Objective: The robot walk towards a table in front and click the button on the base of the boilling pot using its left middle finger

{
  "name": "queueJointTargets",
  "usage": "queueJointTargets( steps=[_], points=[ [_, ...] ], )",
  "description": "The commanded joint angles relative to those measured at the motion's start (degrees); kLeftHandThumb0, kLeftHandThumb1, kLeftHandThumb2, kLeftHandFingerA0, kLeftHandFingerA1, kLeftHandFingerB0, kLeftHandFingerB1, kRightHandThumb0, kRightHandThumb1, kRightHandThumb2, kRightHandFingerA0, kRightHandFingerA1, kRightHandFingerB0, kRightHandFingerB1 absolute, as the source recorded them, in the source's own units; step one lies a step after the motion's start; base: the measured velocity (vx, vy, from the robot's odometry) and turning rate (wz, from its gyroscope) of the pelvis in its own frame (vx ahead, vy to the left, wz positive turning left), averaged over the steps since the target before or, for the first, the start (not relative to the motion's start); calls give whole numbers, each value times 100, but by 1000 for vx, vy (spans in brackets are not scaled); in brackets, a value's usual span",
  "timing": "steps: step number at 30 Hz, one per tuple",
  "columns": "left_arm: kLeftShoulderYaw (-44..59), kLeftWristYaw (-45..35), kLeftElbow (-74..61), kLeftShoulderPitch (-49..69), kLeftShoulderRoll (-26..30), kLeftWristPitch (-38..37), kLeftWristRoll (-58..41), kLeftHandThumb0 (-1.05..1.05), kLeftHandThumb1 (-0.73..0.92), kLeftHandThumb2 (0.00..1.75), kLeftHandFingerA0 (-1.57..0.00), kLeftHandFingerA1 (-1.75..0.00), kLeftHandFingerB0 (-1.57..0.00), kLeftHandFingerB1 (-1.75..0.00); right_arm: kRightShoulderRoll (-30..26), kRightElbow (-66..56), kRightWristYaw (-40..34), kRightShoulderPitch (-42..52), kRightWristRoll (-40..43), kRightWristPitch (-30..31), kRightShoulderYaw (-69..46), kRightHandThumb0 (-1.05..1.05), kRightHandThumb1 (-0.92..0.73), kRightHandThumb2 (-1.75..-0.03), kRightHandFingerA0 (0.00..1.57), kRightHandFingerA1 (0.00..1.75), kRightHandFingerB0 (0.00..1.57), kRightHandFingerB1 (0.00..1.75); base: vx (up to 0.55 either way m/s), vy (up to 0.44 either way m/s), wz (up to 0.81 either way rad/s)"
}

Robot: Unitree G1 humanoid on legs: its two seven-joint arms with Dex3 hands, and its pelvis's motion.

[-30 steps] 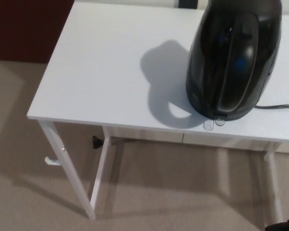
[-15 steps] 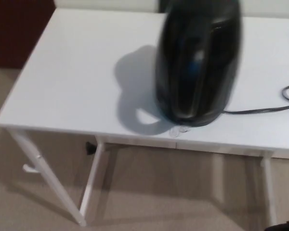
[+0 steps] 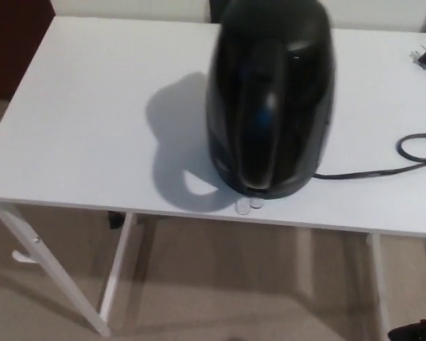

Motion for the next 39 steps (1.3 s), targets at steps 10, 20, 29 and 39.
queueJointTargets(
  steps=[10,20,29,39],
  points=[
    [309,-69,348,73,22,-44,-246,-26,61,58,-43,-37,-35,-34,-15,-18,49,80,-36,44,8,-25,-38,-51,94,56,81,54,28,24,5],
    [-299,1106,186,37,501,-531,1455,-27,57,57,-48,-38,-36,-34,-15,-124,68,71,-46,122,7,-24,-38,-51,94,56,82,55,0,0,0],
    [-1519,1108,-2610,-323,1454,-649,4277,-47,63,60,-29,-31,-25,-30,52,-67,123,-13,20,140,-25,-22,-38,-51,95,56,83,55,0,0,0],
    [-2512,395,-3129,-2383,1146,-914,5178,-68,61,59,-26,-29,-28,-30,25,-32,83,-197,-57,-11,19,-28,-36,-51,93,56,85,56,0,0,0]
  ],
)
